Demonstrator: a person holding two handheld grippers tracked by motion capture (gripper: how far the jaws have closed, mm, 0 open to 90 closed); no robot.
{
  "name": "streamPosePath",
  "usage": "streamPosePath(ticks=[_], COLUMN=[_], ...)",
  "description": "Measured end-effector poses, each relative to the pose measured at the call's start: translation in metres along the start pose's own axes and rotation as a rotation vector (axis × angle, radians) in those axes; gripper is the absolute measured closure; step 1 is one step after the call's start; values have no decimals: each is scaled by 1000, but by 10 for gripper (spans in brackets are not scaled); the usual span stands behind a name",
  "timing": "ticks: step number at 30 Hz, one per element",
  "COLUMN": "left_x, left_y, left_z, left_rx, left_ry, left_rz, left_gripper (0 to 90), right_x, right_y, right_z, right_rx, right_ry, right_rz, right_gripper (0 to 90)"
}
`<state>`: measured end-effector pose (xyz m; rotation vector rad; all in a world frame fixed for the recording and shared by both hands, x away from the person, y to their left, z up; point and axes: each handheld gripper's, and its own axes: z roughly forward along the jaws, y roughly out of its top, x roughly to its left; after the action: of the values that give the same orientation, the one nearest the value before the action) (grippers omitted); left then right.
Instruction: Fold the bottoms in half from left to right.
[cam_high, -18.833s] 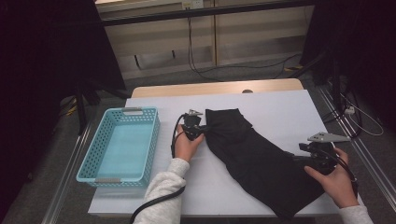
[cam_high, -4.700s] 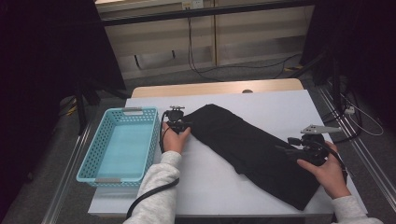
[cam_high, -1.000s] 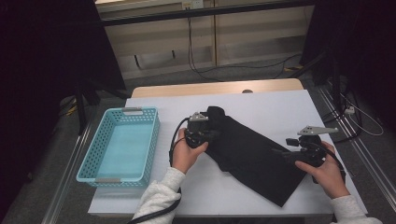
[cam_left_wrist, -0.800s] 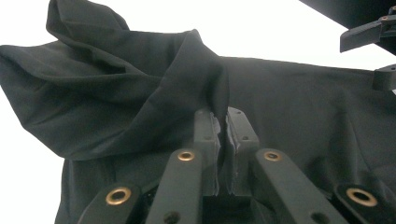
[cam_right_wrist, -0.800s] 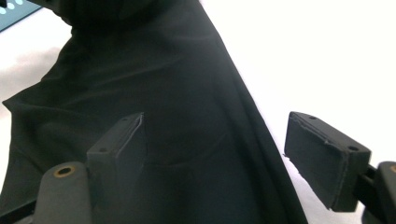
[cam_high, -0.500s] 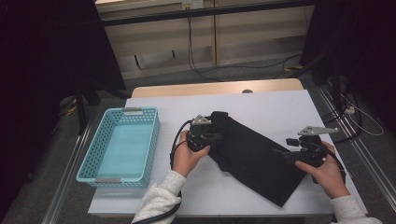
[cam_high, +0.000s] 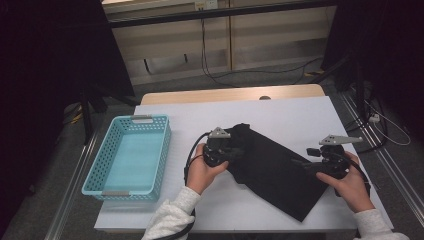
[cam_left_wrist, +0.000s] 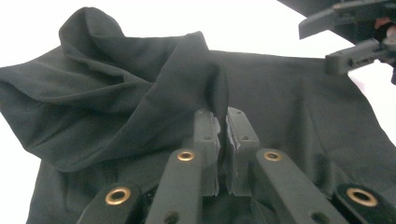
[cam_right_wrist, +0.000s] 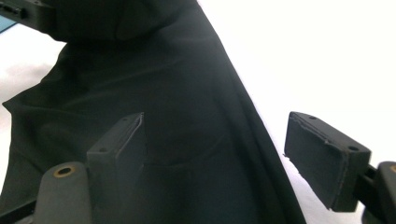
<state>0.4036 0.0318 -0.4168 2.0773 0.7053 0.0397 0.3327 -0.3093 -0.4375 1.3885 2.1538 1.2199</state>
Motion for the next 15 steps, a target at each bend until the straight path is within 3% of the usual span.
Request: streamPosePath(ticks=[3,6,9,10,12,14,15], left_x=[-5,-11,-14,-16,-18,-18,-18], left_y=[0,-1,-3,-6,-5,-3,-4], left_z=[3,9,13,17,17,14,11], left_rx=[1,13,28,34,38,39,36], left_ry=[-9,-16,-28,-49,-50,-52,-50], left_rz=[9,53,46,29,38,14,23], left_gripper=[842,838,825,791,713,547,559], right_x=[0,-1,-1,-1,-1,0,0], right_y=[0,0,0,0,1,3,4], right_z=[0,1,0,-1,-1,0,1], right_rx=[-1,4,1,-2,-4,-9,-9], right_ry=[-2,-3,-2,-4,-8,-5,-6], right_rz=[0,0,4,3,-1,1,-4], right_gripper=[210,210,210,210,209,208,208])
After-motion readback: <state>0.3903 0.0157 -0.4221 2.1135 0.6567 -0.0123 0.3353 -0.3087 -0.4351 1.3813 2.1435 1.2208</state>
